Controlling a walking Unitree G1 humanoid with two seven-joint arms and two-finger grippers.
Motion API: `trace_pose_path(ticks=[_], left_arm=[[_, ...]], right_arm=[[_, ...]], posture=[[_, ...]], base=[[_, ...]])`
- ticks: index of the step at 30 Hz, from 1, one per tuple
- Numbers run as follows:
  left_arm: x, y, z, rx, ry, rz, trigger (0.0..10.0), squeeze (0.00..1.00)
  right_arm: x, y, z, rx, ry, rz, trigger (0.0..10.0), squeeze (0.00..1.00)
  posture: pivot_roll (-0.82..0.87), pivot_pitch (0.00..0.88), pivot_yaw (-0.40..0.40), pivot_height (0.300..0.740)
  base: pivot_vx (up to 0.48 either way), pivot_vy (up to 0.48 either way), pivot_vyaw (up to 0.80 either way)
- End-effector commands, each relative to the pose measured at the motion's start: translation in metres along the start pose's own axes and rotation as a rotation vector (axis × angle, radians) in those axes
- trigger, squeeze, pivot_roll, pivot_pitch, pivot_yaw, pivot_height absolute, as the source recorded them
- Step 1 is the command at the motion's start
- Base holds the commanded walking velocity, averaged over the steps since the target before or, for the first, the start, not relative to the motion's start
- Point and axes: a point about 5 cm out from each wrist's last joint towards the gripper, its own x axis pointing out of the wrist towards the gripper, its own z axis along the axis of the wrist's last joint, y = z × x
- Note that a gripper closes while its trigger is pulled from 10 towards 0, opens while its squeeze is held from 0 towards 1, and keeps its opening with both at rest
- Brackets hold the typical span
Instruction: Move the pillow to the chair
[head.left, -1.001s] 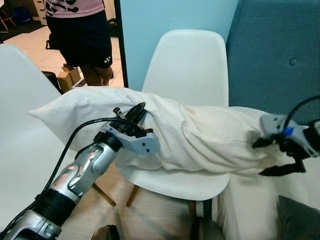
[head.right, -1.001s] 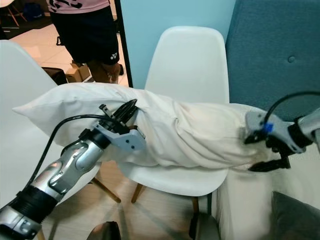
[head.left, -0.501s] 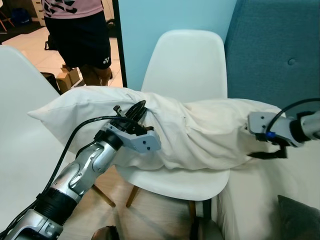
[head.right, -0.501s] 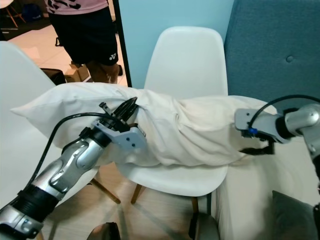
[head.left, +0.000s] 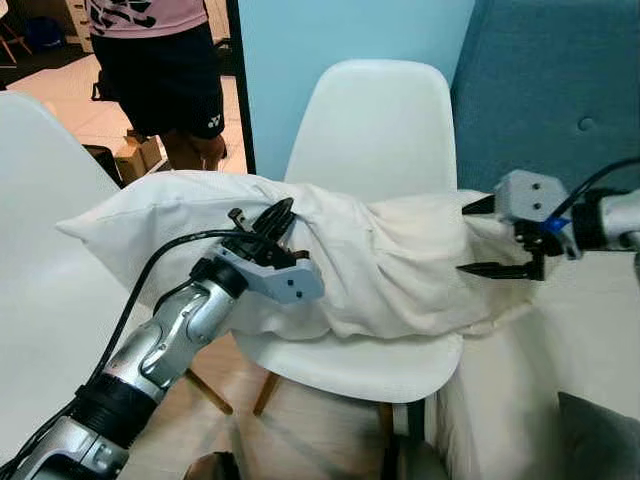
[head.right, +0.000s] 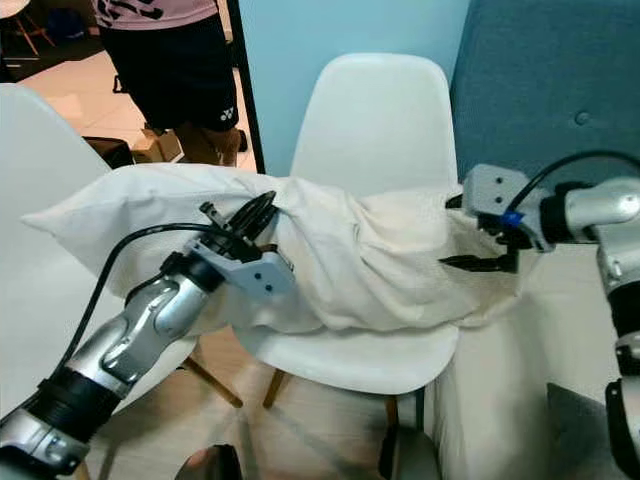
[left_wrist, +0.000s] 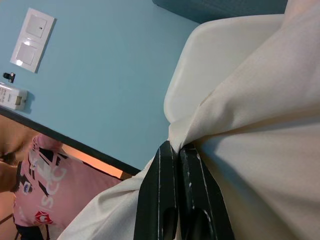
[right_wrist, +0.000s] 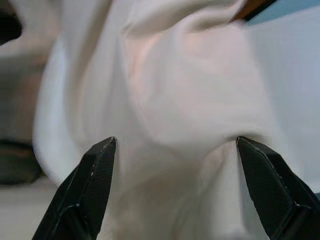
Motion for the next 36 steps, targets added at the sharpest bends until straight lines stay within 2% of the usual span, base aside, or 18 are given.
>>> trace_pose_path(ticks=[1, 2, 4, 6, 12, 14, 15, 16, 17, 18, 19, 21, 22, 25, 28, 36], left_arm=[[0.007, 0.007, 0.007, 0.014, -0.041, 0.020, 10.0, 0.00], [0.007, 0.007, 0.007, 0.014, -0.041, 0.020, 10.0, 0.00], [0.007, 0.008, 0.005, 0.017, -0.036, 0.025, 10.0, 0.00], [0.007, 0.009, 0.005, 0.018, -0.033, 0.029, 10.0, 0.00], [0.007, 0.010, 0.004, 0.020, -0.031, 0.034, 10.0, 0.00], [0.008, 0.011, 0.004, 0.023, -0.032, 0.036, 10.0, 0.00], [0.008, 0.011, 0.004, 0.023, -0.032, 0.036, 10.0, 0.00], [0.008, 0.011, 0.004, 0.024, -0.032, 0.039, 10.0, 0.00], [0.008, 0.012, 0.004, 0.025, -0.032, 0.041, 10.0, 0.00], [0.008, 0.012, 0.004, 0.025, -0.032, 0.041, 10.0, 0.00], [0.008, 0.012, 0.004, 0.024, -0.032, 0.044, 10.0, 0.00], [0.008, 0.012, 0.004, 0.024, -0.031, 0.046, 10.0, 0.00], [0.009, 0.012, 0.005, 0.024, -0.031, 0.049, 10.0, 0.00], [0.009, 0.012, 0.005, 0.024, -0.031, 0.048, 10.0, 0.00], [0.009, 0.012, 0.005, 0.025, -0.030, 0.050, 10.0, 0.00], [0.007, 0.011, 0.000, 0.028, -0.018, 0.047, 10.0, 0.00]], right_arm=[[0.005, 0.007, -0.005, 0.011, 0.043, 0.069, 10.0, 0.00], [0.005, 0.007, -0.005, 0.011, 0.043, 0.069, 10.0, 0.00], [0.012, 0.028, -0.022, 0.093, 0.111, 0.218, 10.0, 0.00], [0.017, 0.038, -0.033, 0.132, 0.164, 0.275, 10.0, 0.00], [0.025, 0.034, -0.036, 0.104, 0.199, 0.218, 10.0, 0.00], [0.037, 0.032, -0.035, 0.081, 0.201, 0.168, 10.0, 0.00], [0.037, 0.032, -0.035, 0.081, 0.201, 0.168, 10.0, 0.00], [0.046, 0.030, -0.033, 0.074, 0.189, 0.131, 10.0, 0.00], [0.052, 0.029, -0.031, 0.068, 0.178, 0.100, 7.4, 0.00], [0.052, 0.029, -0.031, 0.068, 0.178, 0.100, 7.4, 0.00], [0.061, 0.028, -0.029, 0.076, 0.154, 0.048, 0.0, 0.00], [0.066, 0.027, -0.028, 0.083, 0.139, 0.016, 0.0, 0.00], [0.074, 0.028, -0.025, 0.096, 0.110, 0.002, 0.0, 0.00], [0.078, 0.030, -0.023, 0.095, 0.097, 0.008, 0.0, 0.00], [0.078, 0.030, -0.023, 0.094, 0.100, 0.006, 0.0, 0.00], [0.081, 0.016, -0.018, 0.117, 0.063, -0.146, 0.0, 0.00]], posture=[[0.02, 0.004, -0.015, 0.537], [0.02, 0.004, -0.015, 0.537], [0.01, 0.006, -0.015, 0.537], [0.02, 0.007, -0.015, 0.537], [0.02, 0.005, -0.012, 0.537], [0.02, 0.005, -0.012, 0.537], [0.02, 0.005, -0.012, 0.537], [0.01, 0.005, -0.012, 0.537], [0.02, 0.004, -0.013, 0.537], [0.02, 0.004, -0.013, 0.537], [0.01, 0.004, -0.012, 0.537], [0.01, 0.004, -0.012, 0.537], [0.02, 0.004, -0.014, 0.537], [0.01, 0.005, -0.014, 0.537], [0.01, 0.005, -0.016, 0.537], [0.01, 0.006, -0.018, 0.537]], base=[[0.000, 0.000, 0.00], [0.000, 0.000, 0.00], [0.000, 0.000, 0.00], [0.000, 0.000, 0.00], [0.000, 0.000, 0.00], [0.000, 0.000, 0.00], [0.000, 0.000, 0.00], [0.000, 0.000, 0.00], [0.000, 0.000, 0.00], [0.000, 0.000, 0.00], [0.000, 0.000, 0.00], [0.000, 0.000, 0.00], [0.000, 0.000, 0.00], [0.000, 0.000, 0.00], [0.000, 0.000, 0.00], [0.000, 0.000, 0.00]])
